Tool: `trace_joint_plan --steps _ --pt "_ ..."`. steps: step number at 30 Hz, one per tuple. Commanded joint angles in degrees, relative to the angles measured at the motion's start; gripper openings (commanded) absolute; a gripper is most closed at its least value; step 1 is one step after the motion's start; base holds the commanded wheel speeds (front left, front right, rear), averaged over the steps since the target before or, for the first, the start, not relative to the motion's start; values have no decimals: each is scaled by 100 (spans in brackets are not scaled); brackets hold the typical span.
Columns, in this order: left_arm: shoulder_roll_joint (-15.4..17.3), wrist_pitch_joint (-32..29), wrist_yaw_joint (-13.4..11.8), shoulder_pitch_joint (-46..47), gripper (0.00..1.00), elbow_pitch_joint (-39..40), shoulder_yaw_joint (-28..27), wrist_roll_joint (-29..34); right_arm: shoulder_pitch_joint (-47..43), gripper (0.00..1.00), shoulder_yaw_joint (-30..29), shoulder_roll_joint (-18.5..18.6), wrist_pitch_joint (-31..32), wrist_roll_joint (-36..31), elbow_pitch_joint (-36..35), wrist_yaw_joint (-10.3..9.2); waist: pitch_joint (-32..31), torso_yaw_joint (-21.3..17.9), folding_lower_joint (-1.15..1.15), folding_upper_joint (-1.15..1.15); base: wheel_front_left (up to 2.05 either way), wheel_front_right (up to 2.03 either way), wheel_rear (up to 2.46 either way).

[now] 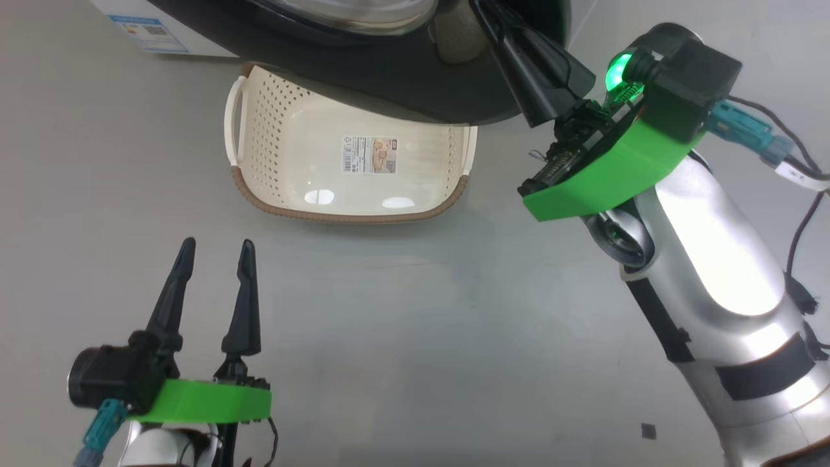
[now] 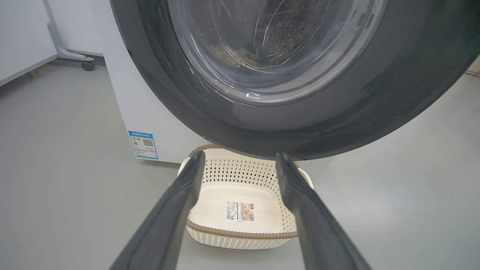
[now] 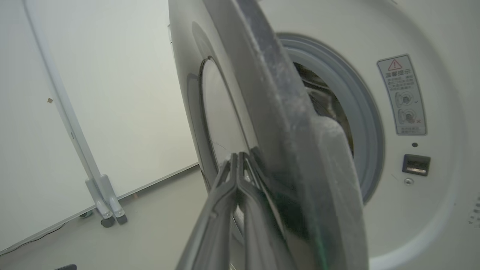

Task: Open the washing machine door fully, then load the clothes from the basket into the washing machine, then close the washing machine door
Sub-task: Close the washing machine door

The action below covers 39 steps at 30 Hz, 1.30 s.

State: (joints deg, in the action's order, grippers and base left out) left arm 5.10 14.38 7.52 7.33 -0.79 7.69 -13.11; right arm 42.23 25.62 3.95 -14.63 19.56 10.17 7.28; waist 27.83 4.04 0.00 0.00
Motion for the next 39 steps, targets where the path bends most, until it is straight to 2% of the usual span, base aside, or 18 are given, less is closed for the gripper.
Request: trace_joint_plan --steps 1,13,26,39 --pt "160 62 -3 109 100 225 -162 67 237 0 -29 -107 -37 -47 -123 21 83 -51 0 0 0 0 0" --pt "271 62 -3 171 100 361 -73 96 773 0 -264 -107 -37 -196 123 21 270 -89 0 0 0 0 0" --pt "326 62 -3 206 100 432 168 119 1406 0 -692 -96 -37 -557 480 21 518 113 0 0 0 0 0" --pt "244 62 -3 118 100 436 292 69 2196 0 -1207 307 -37 -815 869 21 707 482 0 0 0 0 0"
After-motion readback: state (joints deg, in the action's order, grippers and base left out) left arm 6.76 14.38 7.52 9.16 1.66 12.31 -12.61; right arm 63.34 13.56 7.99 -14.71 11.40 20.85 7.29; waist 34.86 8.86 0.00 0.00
